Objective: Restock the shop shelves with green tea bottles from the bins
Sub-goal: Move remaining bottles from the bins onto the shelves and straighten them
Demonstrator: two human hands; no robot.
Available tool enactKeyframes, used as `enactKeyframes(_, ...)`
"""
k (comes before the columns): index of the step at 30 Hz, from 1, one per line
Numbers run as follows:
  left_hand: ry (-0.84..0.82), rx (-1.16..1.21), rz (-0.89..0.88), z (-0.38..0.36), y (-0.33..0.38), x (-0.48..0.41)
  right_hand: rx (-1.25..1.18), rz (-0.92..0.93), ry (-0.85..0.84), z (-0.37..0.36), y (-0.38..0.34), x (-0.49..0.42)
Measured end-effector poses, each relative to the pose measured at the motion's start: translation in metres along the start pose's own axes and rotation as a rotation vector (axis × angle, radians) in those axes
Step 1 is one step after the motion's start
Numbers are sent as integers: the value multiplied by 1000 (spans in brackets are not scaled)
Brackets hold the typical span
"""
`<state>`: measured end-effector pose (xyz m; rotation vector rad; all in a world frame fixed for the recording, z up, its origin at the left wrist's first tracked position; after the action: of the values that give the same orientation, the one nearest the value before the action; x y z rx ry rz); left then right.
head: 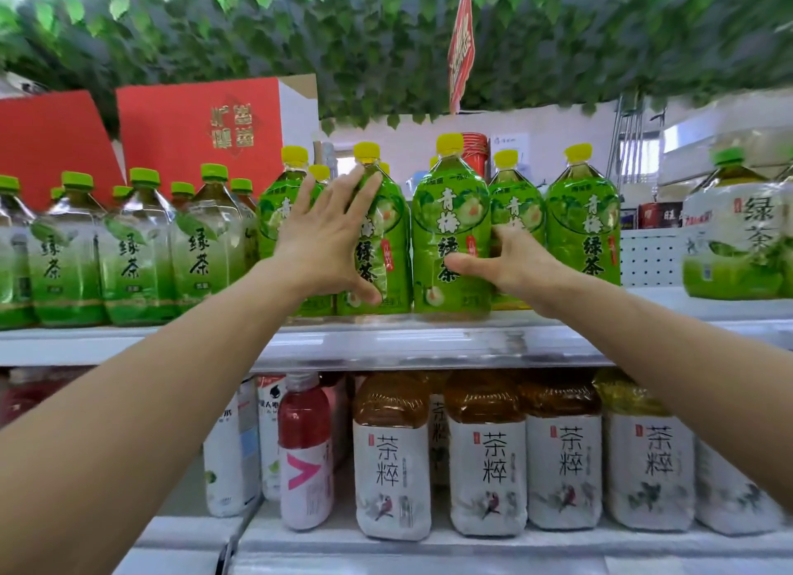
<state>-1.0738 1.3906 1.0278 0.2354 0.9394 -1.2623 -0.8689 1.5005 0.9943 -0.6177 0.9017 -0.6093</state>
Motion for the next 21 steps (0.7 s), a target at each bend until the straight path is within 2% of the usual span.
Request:
enactKeyframes(4, 18, 24, 5, -2, 0, -1, 311, 38, 127, -8, 3, 4)
enactKeyframes(9, 39, 61, -4, -1, 2, -1, 327, 25, 119, -11, -2, 5)
enactKeyframes(17, 19, -6, 10, -2, 3, -3, 307, -33, 108, -20, -1, 3)
enactKeyframes(21, 84, 16, 45, 1, 9, 23, 458, 37, 212, -32, -2, 25)
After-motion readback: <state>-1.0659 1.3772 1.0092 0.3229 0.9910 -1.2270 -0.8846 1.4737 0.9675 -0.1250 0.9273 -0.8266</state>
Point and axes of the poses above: each hand's wrist, its own x-axis away from the middle knuckle, its own z-axis out of the back of the hand, y = z × x, the point moved 2 cm from there along -x, towards the middle knuckle, and after that the axes turned 1 degree about x, right-handed, at the moved point
